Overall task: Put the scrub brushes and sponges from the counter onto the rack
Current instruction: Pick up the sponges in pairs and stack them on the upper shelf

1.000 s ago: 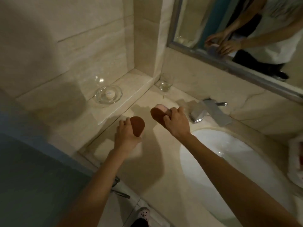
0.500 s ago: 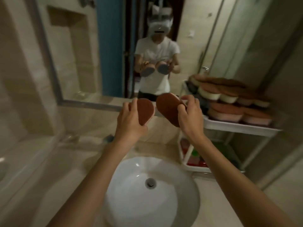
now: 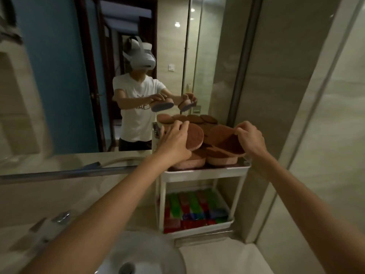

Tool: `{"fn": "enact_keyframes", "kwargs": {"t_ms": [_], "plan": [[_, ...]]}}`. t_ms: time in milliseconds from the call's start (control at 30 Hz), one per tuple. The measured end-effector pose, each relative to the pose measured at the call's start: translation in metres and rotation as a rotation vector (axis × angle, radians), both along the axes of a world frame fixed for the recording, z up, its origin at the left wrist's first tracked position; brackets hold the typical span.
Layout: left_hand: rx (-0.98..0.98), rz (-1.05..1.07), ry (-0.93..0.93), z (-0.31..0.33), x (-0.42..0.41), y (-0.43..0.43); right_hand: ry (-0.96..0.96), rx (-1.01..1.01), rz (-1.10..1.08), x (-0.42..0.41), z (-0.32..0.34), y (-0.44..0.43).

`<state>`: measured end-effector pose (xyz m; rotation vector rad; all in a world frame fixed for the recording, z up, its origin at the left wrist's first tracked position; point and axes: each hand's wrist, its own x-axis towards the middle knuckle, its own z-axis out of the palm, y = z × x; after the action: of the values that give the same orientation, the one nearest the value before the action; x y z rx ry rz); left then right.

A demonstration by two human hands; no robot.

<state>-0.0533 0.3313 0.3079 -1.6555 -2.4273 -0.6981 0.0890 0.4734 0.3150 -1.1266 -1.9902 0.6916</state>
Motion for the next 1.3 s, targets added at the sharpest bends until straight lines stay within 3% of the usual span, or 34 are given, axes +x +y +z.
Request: {"fn": "enact_keyframes", "kwargs": {"t_ms": [133, 233, 333, 567, 833, 1133, 1300], "plan": [[-0.072, -0.02, -0.054, 0.0, -0.003, 0.027, -0.197, -0.016, 0.122, -0.009, -0.002, 0.031], [-0.119, -0.021, -0.098, -0.004, -0.004, 0.039, -0.381, 0.08, 0.159, -0.015, -0.007, 0.043], [-0.155, -0.007, -0.084, -0.007, -0.002, 0.047, -0.438, 0.176, 0.182, -0.018, -0.01, 0.051], [-0.131, 0.039, -0.085, -0.001, -0.002, 0.051, -0.677, 0.109, 0.321, -0.019, -0.02, 0.058], [-0.091, 0.023, -0.151, 0.014, -0.004, 0.049, -0.574, 0.338, 0.378, -0.015, -0.002, 0.053], [-0.175, 0.016, -0.176, 0.003, -0.004, 0.055, -0.694, 0.261, 0.425, -0.02, -0.014, 0.053], [-0.22, 0.002, -0.038, -0.003, -0.002, 0.056, -0.681, 0.281, 0.44, -0.02, -0.025, 0.055]]}}
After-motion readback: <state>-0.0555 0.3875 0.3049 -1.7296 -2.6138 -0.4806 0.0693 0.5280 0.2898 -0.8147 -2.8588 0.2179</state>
